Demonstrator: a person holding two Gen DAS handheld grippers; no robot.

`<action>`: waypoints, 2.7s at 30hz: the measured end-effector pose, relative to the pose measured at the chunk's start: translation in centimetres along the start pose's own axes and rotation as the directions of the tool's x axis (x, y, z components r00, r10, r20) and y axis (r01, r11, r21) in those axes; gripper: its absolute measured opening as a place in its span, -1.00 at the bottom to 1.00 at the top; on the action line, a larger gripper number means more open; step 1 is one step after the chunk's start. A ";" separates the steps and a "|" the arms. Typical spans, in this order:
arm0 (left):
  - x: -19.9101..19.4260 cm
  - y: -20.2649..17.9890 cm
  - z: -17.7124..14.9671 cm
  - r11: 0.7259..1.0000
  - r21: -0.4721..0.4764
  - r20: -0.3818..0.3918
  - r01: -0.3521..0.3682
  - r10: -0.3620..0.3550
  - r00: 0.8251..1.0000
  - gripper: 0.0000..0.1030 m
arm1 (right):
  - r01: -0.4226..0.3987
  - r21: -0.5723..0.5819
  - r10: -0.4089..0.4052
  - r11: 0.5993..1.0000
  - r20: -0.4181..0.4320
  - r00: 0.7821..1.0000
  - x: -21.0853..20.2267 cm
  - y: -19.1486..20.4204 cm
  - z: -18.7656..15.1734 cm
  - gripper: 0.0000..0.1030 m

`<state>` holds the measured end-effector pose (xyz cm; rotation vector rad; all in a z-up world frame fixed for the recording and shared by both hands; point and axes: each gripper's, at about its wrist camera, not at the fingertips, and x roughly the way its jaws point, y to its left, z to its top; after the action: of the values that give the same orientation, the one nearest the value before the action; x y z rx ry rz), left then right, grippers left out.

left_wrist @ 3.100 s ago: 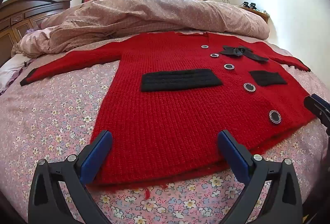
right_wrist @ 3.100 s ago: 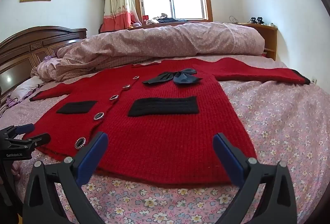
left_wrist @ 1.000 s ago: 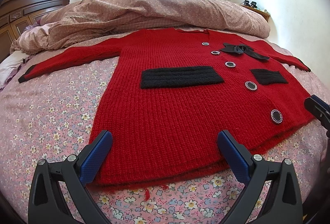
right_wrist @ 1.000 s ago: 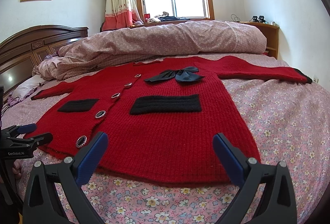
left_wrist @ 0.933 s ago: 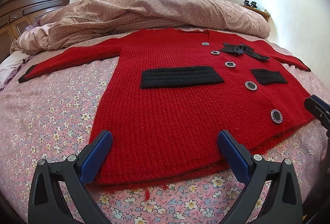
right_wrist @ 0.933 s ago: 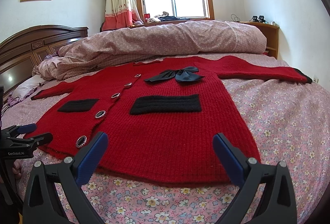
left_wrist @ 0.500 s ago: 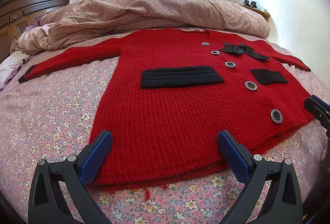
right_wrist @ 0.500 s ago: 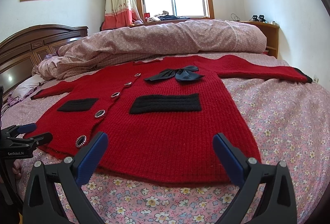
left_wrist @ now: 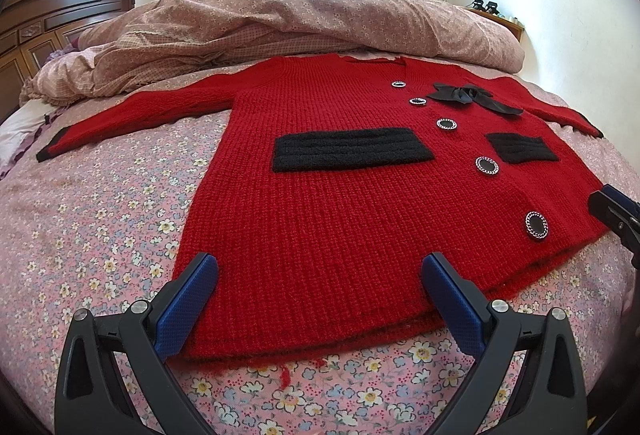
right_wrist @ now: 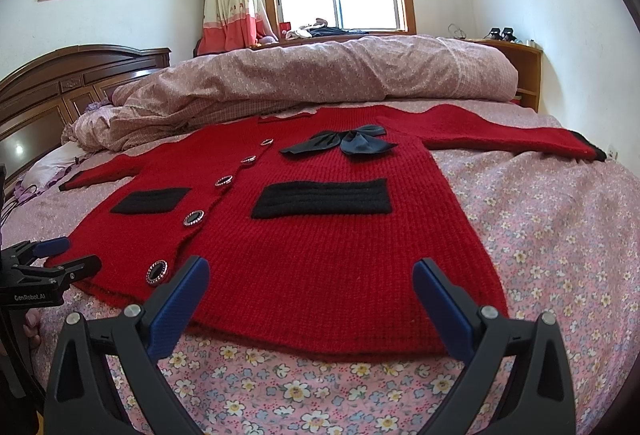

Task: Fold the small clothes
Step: 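Reach the left tool to a sleeve's black cuff and grasp it, then carry the sleeve across the cardigan body with the left tool and release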

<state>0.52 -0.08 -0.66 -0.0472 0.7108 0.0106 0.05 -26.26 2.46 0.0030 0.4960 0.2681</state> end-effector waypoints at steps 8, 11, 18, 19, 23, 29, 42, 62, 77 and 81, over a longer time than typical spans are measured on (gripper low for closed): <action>-0.9 0.7 1.4 0.995 -0.063 -0.010 0.073 -0.074 0.997 0.92 | -0.041 -0.044 0.039 0.998 -0.046 0.998 0.1 1.1 0.7 1.00; -1.3 1.2 1.6 0.991 -0.095 -0.009 0.089 -0.091 0.996 0.92 | -0.068 -0.052 0.065 0.996 -0.055 0.996 0.0 1.6 1.1 1.00; -2.5 1.4 2.4 0.992 -0.094 0.017 0.086 -0.085 0.996 0.92 | -0.107 -0.052 0.106 0.993 -0.022 0.994 -1.0 2.5 2.1 1.00; -2.6 1.5 2.6 0.992 -0.095 0.021 0.086 -0.084 0.996 0.92 | -0.109 -0.049 0.108 0.993 -0.016 0.994 -1.1 2.5 2.2 1.00; -2.8 2.8 3.6 0.984 -0.138 0.016 0.113 -0.111 0.994 0.92 | -0.108 -0.028 0.108 0.994 -0.031 0.994 -1.0 2.8 3.0 1.00; -3.0 6.8 5.6 0.977 -0.184 0.058 0.112 -0.103 0.993 0.92 | -0.182 0.045 0.185 0.982 -0.071 0.980 1.3 4.4 5.1 1.00; 1.6 24.1 10.4 0.925 -0.371 -0.064 -0.087 0.068 0.996 0.92 | -0.346 0.083 0.355 0.934 -0.142 0.924 10.7 17.2 8.4 1.00; 5.9 42.5 7.7 0.602 -0.793 -0.139 -0.099 -0.020 0.990 0.91 | -0.498 0.084 0.504 0.863 -0.202 0.839 22.7 40.9 9.3 1.00; 8.5 46.6 8.6 0.475 -0.880 -0.021 -0.010 -0.017 1.000 0.25 | -0.241 0.063 0.249 0.968 -0.212 0.945 27.7 42.0 11.2 1.00; 9.4 47.4 6.5 0.352 -0.935 0.003 0.034 -0.088 0.996 -0.94 | -0.251 0.063 0.259 0.966 -0.198 0.945 27.6 41.8 11.3 1.00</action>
<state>10.64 47.55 -3.75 -1.2336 0.6656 0.3637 18.10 21.86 2.25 0.0767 0.7075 0.5174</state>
